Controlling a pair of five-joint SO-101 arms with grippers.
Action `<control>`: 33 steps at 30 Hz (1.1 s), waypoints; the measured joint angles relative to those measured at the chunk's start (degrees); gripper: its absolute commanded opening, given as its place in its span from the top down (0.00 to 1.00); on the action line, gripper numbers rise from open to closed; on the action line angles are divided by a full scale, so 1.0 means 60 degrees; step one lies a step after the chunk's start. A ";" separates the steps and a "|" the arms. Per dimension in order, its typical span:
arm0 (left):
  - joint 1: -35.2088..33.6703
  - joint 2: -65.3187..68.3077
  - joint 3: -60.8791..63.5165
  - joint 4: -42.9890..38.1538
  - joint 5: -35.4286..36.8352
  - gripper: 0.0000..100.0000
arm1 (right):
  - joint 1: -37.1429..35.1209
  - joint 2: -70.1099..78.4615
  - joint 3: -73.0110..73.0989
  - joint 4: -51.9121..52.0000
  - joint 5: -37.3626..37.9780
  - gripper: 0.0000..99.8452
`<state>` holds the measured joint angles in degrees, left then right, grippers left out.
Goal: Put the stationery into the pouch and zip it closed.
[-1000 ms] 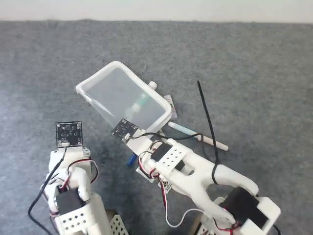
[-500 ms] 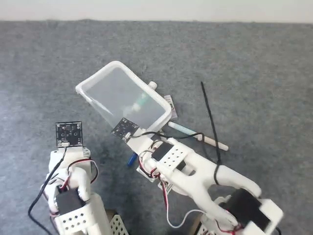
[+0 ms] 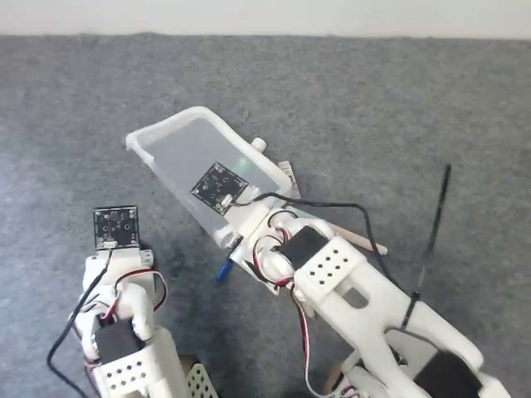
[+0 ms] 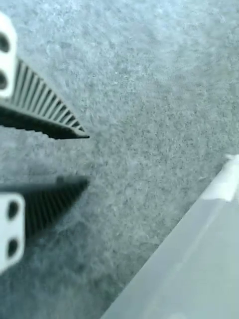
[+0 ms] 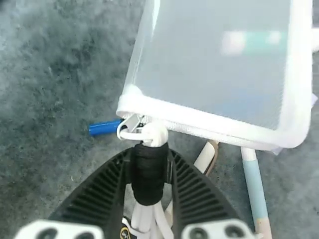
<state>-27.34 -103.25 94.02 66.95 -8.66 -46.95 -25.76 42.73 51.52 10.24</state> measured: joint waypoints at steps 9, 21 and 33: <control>0.0645 0.0000 -0.0674 0.0000 0.0747 0.74 | 0.0059 -0.1348 0.0586 -0.0176 -0.0073 0.99; 0.3062 0.0000 -0.1788 0.0088 0.1465 0.70 | 0.0220 -0.3297 0.1993 -0.1407 -0.0088 0.99; 0.3663 0.0000 -0.1788 0.0264 0.1963 0.70 | 0.0249 -0.3341 0.1993 -0.1729 -0.0088 0.99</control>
<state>-5.36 -103.25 83.30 68.53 3.12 -45.45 -45.80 54.68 41.14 9.71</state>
